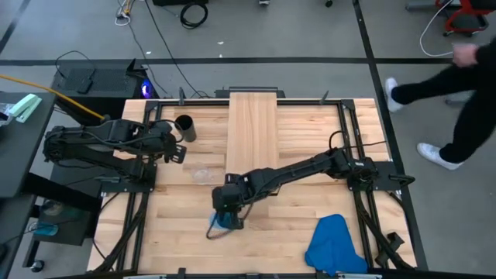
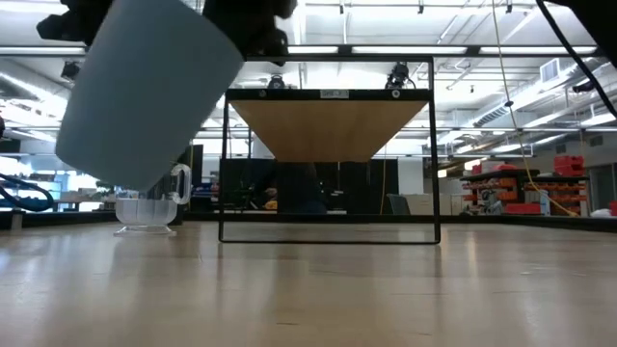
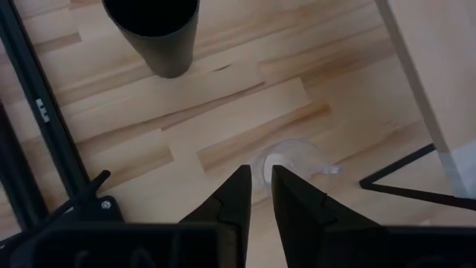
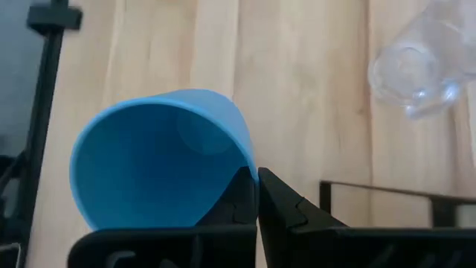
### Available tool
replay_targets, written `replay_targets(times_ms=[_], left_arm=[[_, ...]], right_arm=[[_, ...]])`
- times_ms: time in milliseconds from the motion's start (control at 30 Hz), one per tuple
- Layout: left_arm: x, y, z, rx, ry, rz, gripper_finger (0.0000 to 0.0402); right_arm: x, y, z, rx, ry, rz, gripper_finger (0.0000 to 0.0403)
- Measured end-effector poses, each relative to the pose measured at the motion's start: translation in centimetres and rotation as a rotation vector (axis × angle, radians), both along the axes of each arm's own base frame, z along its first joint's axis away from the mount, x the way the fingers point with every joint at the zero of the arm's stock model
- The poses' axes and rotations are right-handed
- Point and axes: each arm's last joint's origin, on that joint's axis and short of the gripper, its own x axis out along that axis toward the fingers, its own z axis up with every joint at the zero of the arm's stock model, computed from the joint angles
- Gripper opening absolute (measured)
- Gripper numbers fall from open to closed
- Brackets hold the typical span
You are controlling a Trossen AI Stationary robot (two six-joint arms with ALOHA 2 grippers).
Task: Stack small to large cups/mugs on shelf
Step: Move the blue cup to the middle left of the table
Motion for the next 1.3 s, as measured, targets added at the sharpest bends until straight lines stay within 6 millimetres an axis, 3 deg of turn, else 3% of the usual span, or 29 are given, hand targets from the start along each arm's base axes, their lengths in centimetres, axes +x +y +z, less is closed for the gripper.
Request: replay_targets(times_ms=[500, 800, 1300], left_arm=[[0.1, 0.0, 0.0, -0.005, -0.009, 0.006, 0.0063], [0.1, -0.1, 0.0, -0.025, -0.010, -0.005, 0.0056], [0.3, -0.1, 0.1, -0.029, -0.037, -0.007, 0.0058]], right_arm=[[-0.5, 0.9, -0.1, -0.028, 0.023, 0.082, 0.0002], [-1.0, 2.5, -0.2, -0.050, 0.014, 0.175, 0.0002], [0.4, 0.7, -2.4, -0.053, 0.056, 0.102, 0.0003]])
